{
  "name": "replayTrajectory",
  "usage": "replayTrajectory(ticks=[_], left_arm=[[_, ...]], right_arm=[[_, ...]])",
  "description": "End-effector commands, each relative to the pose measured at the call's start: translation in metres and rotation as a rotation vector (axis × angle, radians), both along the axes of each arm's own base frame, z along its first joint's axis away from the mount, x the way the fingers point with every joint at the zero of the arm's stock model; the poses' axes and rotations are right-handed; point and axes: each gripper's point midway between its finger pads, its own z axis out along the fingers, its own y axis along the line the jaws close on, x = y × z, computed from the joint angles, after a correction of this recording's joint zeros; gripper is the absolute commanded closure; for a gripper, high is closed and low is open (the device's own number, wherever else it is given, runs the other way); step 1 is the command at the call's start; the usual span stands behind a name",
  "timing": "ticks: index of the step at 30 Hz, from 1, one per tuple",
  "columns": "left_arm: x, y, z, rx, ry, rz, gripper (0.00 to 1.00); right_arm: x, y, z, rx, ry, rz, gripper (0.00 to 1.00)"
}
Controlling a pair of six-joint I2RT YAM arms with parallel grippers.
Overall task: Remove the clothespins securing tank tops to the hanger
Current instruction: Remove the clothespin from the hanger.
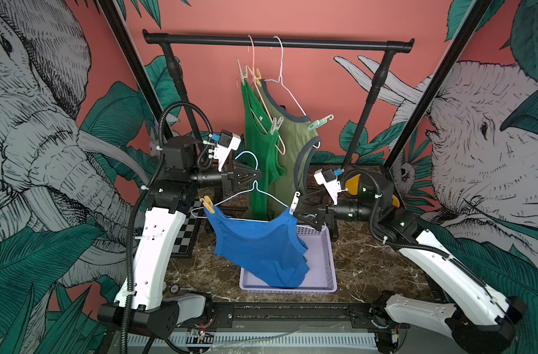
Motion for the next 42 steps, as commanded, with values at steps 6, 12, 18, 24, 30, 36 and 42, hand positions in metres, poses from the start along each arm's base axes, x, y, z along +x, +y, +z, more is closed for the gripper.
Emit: replayTrajectory(ticks=[6, 12, 18, 24, 30, 36, 42], left_arm=[[-0.005, -0.001, 0.004, -0.01, -0.017, -0.013, 1.0], [-0.007, -0.001, 0.007, -0.018, -0.019, -0.018, 1.0], [-0.008, -0.001, 0.004, -0.016, -0.018, -0.019, 1.0], [-0.009, -0.001, 0.002, -0.016, -0.014, -0.021, 1.0], [-0.01, -0.001, 0.004, -0.02, -0.018, -0.026, 1.0], [-0.009, -0.001, 0.003, -0.019, -0.013, -0.028, 1.0], [-0.009, -0.001, 0.002, -0.02, -0.011, -0.031, 1.0]], right_arm=[[-0.003, 0.014, 0.029, 0.057, -0.112, 0.02, 0.27], [-0.004, 0.016, 0.026, 0.049, -0.118, 0.017, 0.39], [-0.003, 0.011, 0.028, 0.048, -0.136, -0.014, 0.48], [0.001, 0.009, 0.026, 0.039, -0.14, -0.041, 0.58], [0.002, 0.01, 0.023, 0.034, -0.135, -0.04, 0.69], [0.002, 0.01, 0.022, 0.03, -0.138, -0.044, 0.89], [0.003, 0.008, 0.023, 0.027, -0.149, -0.056, 1.0]])
